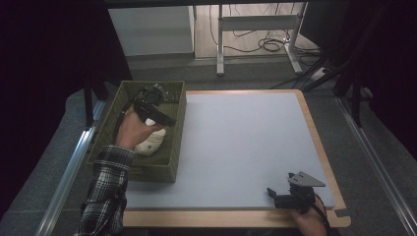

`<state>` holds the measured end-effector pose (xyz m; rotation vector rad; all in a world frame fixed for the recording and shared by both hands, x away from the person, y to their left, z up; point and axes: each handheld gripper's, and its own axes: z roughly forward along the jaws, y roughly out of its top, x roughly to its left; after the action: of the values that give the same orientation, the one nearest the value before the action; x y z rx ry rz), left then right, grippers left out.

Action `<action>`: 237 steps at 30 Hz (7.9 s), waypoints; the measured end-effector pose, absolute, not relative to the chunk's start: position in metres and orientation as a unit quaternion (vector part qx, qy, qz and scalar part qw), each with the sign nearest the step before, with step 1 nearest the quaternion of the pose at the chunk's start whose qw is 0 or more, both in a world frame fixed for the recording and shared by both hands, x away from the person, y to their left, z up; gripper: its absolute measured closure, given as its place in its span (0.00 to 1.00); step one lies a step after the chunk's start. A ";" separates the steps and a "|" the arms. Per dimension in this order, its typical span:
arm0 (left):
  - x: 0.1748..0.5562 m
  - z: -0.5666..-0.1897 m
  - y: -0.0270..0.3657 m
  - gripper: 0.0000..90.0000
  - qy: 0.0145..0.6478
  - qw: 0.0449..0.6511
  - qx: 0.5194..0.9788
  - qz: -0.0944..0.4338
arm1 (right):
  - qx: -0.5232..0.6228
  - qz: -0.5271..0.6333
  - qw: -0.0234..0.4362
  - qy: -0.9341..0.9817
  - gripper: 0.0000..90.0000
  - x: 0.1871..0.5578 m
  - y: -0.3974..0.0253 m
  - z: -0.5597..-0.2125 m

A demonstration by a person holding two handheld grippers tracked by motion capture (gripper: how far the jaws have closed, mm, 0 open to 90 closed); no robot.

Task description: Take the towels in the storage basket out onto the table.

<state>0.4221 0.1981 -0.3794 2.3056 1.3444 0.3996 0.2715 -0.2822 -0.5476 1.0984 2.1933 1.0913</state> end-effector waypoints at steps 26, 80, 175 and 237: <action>0.454 -0.473 0.254 0.05 0.575 0.091 0.810 0.079 | 0.398 0.396 0.227 0.796 0.01 0.272 -0.282 -0.548; 0.405 -0.383 0.275 0.86 0.518 0.270 0.796 0.157 | 0.398 0.396 0.226 0.796 0.01 0.271 -0.282 -0.548; 0.413 -0.365 0.045 0.84 0.342 0.371 0.856 0.111 | 0.397 0.397 0.225 0.796 0.01 0.272 -0.283 -0.548; 0.385 -0.492 0.029 0.32 0.362 0.349 0.858 0.104 | 0.390 0.393 0.166 0.816 0.47 0.332 -0.269 -0.510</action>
<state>0.3847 0.0291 -0.4917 2.2246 0.9369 0.2694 0.3323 -0.2689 -0.5102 1.1104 2.3237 1.1195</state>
